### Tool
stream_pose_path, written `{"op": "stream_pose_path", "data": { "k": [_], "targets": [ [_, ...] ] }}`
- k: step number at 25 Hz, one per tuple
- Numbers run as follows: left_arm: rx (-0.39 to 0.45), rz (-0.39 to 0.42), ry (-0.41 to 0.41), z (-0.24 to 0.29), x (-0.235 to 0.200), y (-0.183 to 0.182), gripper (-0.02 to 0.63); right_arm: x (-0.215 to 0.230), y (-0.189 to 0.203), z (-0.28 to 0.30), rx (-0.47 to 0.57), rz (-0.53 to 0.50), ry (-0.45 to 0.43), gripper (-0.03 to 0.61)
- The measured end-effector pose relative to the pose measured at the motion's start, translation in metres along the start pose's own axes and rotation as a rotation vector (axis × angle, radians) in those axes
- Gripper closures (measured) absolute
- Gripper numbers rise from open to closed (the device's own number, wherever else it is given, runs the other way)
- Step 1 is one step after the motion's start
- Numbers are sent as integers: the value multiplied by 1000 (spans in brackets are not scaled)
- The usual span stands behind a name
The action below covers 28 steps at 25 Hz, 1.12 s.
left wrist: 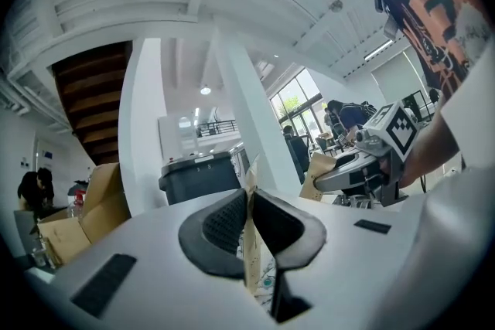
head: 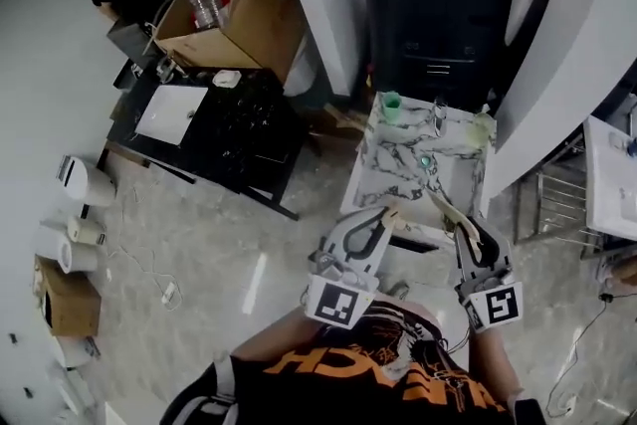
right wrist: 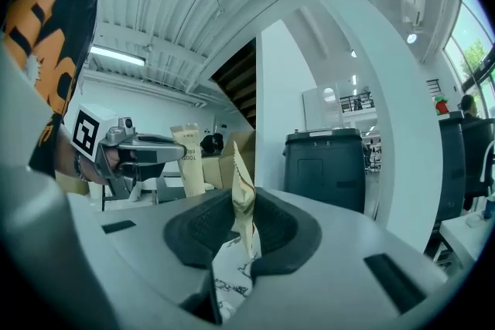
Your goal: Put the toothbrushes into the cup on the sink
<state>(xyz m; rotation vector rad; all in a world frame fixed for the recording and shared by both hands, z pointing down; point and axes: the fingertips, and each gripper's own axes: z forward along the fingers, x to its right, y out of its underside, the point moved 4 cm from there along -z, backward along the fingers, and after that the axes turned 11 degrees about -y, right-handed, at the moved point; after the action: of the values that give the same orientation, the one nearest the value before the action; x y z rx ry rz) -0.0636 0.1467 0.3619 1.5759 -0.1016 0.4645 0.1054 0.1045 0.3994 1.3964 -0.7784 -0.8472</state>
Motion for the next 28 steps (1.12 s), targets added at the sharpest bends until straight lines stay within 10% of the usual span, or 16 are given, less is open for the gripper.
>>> {"op": "stream_pose_path", "data": {
  "k": [12,28],
  "targets": [
    [77,58,-13,76,-79,29,565,43,-4,103,-29,-82,-43,494],
    [64,-86,232,195,-108,74,565,106,-3,166,-135,-16,146,492]
  ]
}}
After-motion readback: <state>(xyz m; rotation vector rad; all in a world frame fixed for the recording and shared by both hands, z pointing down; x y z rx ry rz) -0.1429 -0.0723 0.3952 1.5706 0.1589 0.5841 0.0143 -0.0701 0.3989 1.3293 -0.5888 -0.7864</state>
